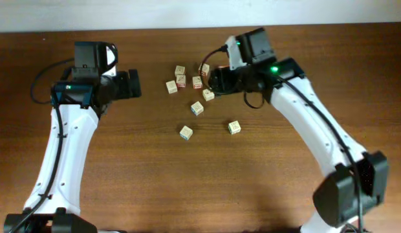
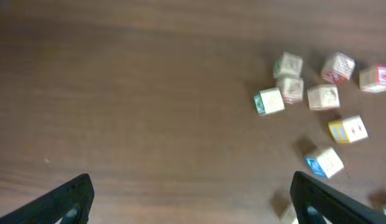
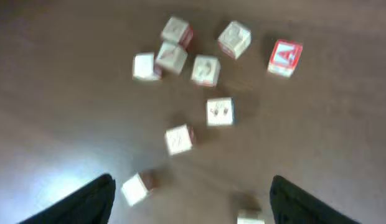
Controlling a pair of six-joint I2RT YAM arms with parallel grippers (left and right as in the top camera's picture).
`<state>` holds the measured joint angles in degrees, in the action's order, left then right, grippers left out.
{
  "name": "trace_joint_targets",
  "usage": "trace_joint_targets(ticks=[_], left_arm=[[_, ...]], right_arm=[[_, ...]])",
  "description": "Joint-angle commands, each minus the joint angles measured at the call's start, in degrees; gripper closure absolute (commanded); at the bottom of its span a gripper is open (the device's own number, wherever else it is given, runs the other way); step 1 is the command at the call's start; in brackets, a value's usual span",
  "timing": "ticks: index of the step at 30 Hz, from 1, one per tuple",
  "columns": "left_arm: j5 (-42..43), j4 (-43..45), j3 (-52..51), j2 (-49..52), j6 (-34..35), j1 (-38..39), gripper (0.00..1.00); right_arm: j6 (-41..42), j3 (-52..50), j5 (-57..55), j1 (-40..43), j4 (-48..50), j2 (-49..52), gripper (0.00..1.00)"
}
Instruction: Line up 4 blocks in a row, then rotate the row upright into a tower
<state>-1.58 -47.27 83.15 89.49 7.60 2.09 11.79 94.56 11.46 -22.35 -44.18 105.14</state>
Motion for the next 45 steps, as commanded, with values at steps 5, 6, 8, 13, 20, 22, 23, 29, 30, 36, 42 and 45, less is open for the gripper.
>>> trace_joint_targets(ticks=[5,6,8,13,20,22,23,29,30,36,42,45], left_arm=[[-3.9,0.1,1.3,9.7,6.1,-1.9,0.01],[-3.9,0.1,1.3,10.1,6.1,-1.9,0.01],[-3.9,0.2,1.3,10.1,6.1,-1.9,0.01],[-3.8,0.1,1.3,10.1,6.1,-1.9,0.01],[-3.8,0.1,1.3,10.1,6.1,-1.9,0.01],[-3.8,0.1,1.3,10.1,6.1,-1.9,0.01],[-3.8,0.1,1.3,10.1,6.1,-1.9,0.01],[-3.8,0.1,1.3,10.1,6.1,-1.9,0.01],[-3.8,0.1,1.3,10.1,6.1,-1.9,0.01],[-3.8,0.1,1.3,10.1,6.1,-1.9,0.01],[-3.8,0.1,1.3,10.1,6.1,-1.9,0.01],[-3.8,0.1,1.3,10.1,6.1,-1.9,0.01]], right_arm=[[-2.5,2.1,-9.2,-4.7,12.3,17.2,0.35],[-2.5,2.1,-9.2,-4.7,13.7,19.1,0.41],[-2.5,2.1,-10.3,-4.7,16.2,22.9,0.49],[-3.4,2.1,-13.7,-4.6,18.3,26.2,0.74],[20.7,2.1,-10.8,-4.7,-9.7,18.1,0.81],[22.4,2.1,-10.4,-5.2,-10.7,18.1,0.80],[23.5,2.0,-11.2,-6.2,-10.4,18.1,0.80],[25.1,-0.2,-19.7,-7.7,-7.4,18.1,0.68],[25.1,-0.2,-19.4,-7.7,-7.4,18.1,0.64],[17.1,9.3,-18.6,-7.5,-15.3,4.0,0.52],[12.0,-23.7,-16.0,-6.1,4.0,1.4,0.49],[10.9,-24.3,-14.5,-2.7,6.6,4.2,0.49]])
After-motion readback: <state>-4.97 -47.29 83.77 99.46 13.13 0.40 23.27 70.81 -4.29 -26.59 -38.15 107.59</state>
